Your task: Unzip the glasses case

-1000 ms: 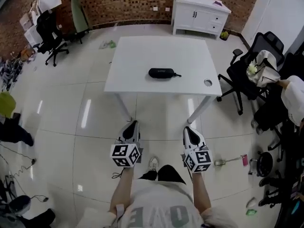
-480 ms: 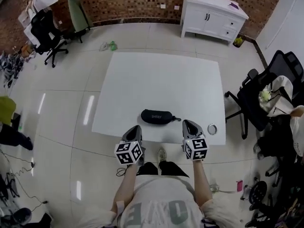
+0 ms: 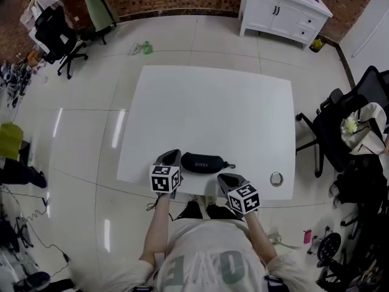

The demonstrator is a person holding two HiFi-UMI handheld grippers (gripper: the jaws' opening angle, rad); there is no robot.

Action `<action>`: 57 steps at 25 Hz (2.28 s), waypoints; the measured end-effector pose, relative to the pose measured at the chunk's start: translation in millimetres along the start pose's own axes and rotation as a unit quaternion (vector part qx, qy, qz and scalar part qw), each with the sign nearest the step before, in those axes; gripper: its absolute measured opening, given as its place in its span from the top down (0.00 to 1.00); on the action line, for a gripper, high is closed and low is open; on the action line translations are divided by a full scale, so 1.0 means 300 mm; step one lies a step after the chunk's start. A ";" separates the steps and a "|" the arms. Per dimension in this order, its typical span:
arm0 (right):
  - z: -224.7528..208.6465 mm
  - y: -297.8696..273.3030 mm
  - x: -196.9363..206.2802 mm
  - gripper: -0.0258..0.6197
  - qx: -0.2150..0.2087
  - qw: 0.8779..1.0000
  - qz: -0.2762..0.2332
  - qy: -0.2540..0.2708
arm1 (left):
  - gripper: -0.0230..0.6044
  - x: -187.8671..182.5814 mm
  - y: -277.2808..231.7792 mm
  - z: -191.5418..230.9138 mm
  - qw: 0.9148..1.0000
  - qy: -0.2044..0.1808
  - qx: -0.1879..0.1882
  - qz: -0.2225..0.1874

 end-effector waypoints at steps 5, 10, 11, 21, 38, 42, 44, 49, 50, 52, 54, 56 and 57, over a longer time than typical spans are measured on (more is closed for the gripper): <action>-0.001 -0.059 -0.034 0.96 0.017 1.000 0.004 0.014 | 0.96 0.015 -0.024 -0.005 0.997 0.031 0.066 0.007; -0.069 -0.083 -0.118 0.96 0.060 0.998 -0.027 0.018 | 0.96 0.046 0.004 -0.047 0.993 0.025 0.111 0.020; -0.078 -0.091 -0.139 0.96 0.065 0.997 -0.030 0.021 | 0.96 0.049 0.008 -0.059 0.992 0.021 0.120 0.021; -0.047 -0.154 -0.261 0.96 0.056 0.995 -0.068 0.055 | 0.96 0.045 -0.016 -0.229 0.972 -0.026 0.234 0.021; 0.058 -0.088 -0.008 0.96 0.065 0.997 0.042 -0.003 | 0.96 -0.245 -0.205 -0.050 0.970 -0.173 0.170 0.001; -0.011 -0.077 -0.038 0.96 0.110 0.994 0.017 -0.001 | 0.96 -0.213 -0.173 -0.052 0.977 -0.149 0.155 0.009; -0.046 -0.070 -0.062 0.96 0.142 0.990 -0.008 -0.004 | 0.96 -0.208 -0.157 -0.054 0.977 -0.155 0.143 0.014; -0.024 -0.044 -0.123 0.96 0.194 0.979 -0.063 0.026 | 0.96 -0.216 -0.184 -0.052 0.983 -0.145 0.110 0.016; -0.009 -0.043 -0.118 0.96 0.197 0.978 -0.055 0.032 | 0.96 -0.221 -0.191 -0.050 0.984 -0.143 0.107 0.020; 0.017 -0.049 -0.104 0.94 0.199 0.978 -0.027 0.052 | 0.96 -0.231 -0.198 -0.049 0.984 -0.137 0.107 0.027; 0.032 -0.073 -0.098 0.80 0.200 0.976 0.000 0.083 | 0.96 -0.236 -0.201 -0.048 0.986 -0.126 0.108 0.025; 0.031 -0.106 -0.101 0.79 0.210 0.973 0.015 0.099 | 0.96 -0.235 -0.202 -0.048 0.987 -0.114 0.110 0.024; 0.026 -0.120 -0.106 0.79 0.219 0.970 0.019 0.100 | 0.96 -0.233 -0.203 -0.049 0.987 -0.112 0.111 0.024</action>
Point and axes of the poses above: the fingertips, and each gripper's own axes: y backward along the fingers, z to its left, x out of its underside, the point moved 10 cm from there along y, backward along the fingers, and after that the axes turned 13 degrees about -y, right-handed, at the moved point
